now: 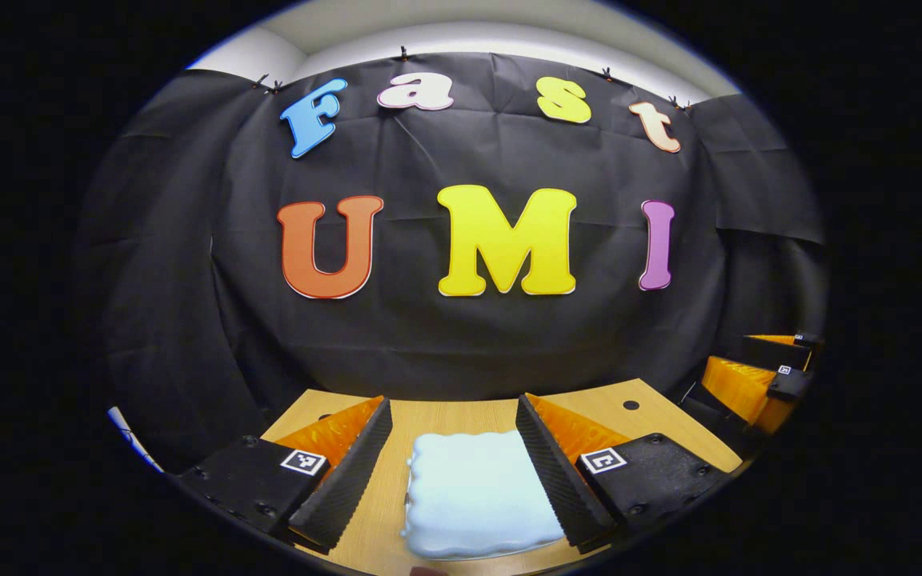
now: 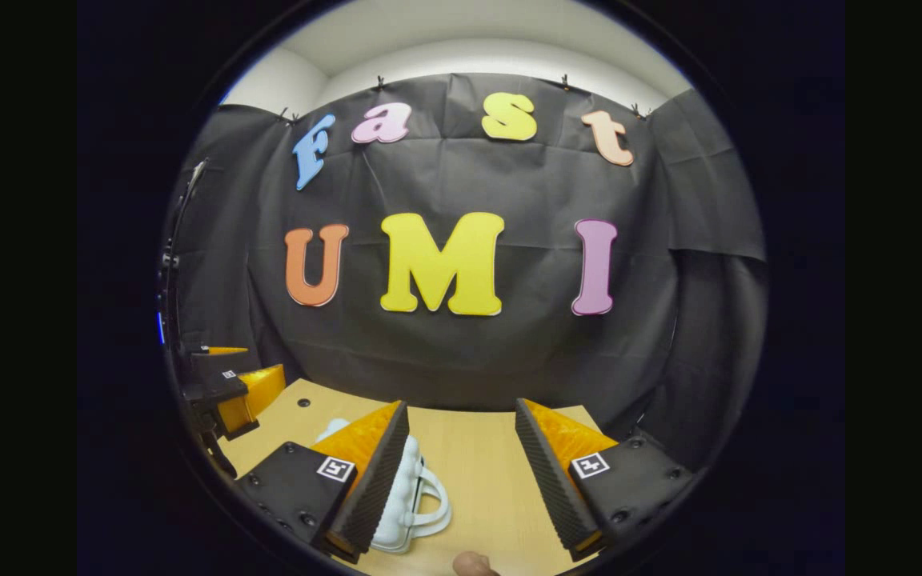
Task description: First open the suitcase, pack the skin care products into it, and then close the suitcase.
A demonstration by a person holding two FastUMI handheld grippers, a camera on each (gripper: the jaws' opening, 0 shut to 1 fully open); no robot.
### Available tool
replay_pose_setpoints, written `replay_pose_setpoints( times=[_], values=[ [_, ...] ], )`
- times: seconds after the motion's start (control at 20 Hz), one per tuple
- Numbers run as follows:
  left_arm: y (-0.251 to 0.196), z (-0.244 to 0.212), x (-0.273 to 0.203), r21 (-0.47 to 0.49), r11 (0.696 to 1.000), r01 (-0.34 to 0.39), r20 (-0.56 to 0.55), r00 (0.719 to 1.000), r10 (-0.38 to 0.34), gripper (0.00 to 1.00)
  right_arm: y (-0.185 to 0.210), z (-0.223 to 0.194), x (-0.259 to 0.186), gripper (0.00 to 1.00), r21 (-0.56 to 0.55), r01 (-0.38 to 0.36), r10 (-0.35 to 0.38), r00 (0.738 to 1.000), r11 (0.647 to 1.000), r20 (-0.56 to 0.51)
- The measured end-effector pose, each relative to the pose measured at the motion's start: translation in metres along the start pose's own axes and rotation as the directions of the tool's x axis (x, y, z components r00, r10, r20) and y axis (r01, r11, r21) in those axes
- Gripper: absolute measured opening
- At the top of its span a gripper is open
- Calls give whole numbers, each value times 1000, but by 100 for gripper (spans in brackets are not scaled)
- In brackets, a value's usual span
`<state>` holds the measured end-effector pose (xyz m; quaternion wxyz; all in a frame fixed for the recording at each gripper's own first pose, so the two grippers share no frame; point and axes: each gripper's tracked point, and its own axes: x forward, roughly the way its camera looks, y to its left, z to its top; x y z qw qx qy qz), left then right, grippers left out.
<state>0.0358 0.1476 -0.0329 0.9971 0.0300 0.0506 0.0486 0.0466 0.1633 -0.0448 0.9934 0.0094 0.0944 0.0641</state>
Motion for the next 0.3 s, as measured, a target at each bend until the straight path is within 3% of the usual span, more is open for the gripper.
replay_pose_setpoints(
  times=[0.3],
  values=[
    [4,3,-2,2,1000,10,-2,1000,-10,99,17,3,-5,80,-24,-11,12,1000,1000,10]
  ],
)
